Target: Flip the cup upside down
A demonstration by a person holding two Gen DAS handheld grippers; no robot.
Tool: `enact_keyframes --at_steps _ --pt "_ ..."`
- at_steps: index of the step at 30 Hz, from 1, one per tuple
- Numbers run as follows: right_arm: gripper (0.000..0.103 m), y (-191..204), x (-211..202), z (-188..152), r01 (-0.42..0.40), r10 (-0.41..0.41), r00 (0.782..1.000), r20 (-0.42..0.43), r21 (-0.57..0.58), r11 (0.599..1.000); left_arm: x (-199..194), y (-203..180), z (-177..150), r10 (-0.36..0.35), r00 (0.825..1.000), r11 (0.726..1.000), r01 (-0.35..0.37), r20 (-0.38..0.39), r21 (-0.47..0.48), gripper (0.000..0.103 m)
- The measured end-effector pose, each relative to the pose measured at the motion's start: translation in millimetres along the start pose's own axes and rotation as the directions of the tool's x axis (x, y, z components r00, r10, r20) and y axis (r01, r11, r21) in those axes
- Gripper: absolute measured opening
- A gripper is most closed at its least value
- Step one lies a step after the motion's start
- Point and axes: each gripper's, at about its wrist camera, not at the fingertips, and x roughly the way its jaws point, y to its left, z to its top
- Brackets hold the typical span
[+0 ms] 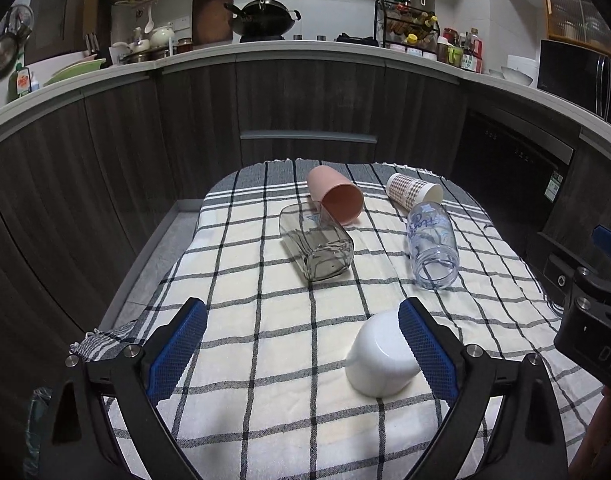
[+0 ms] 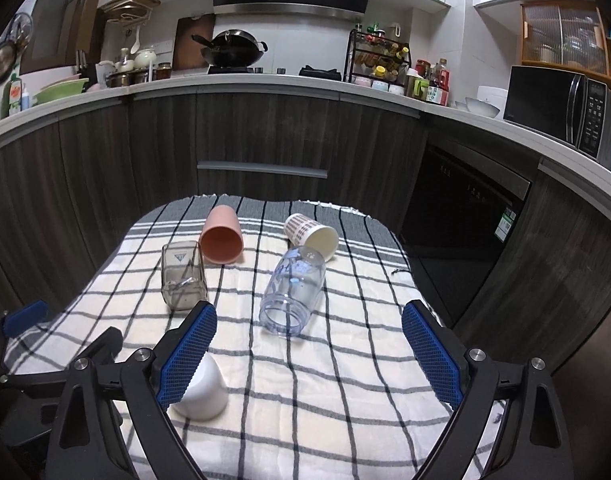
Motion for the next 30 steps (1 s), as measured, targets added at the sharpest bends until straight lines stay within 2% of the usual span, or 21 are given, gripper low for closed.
enact_keyframes --at_steps 30 --pt "0.097 2.1 1.0 -3.0 0.005 -0.005 1.000 0.002 0.008 1.000 2.0 4.2 -2.8 0.004 1.000 1.000 -0.004 0.007 -0.015 0.099"
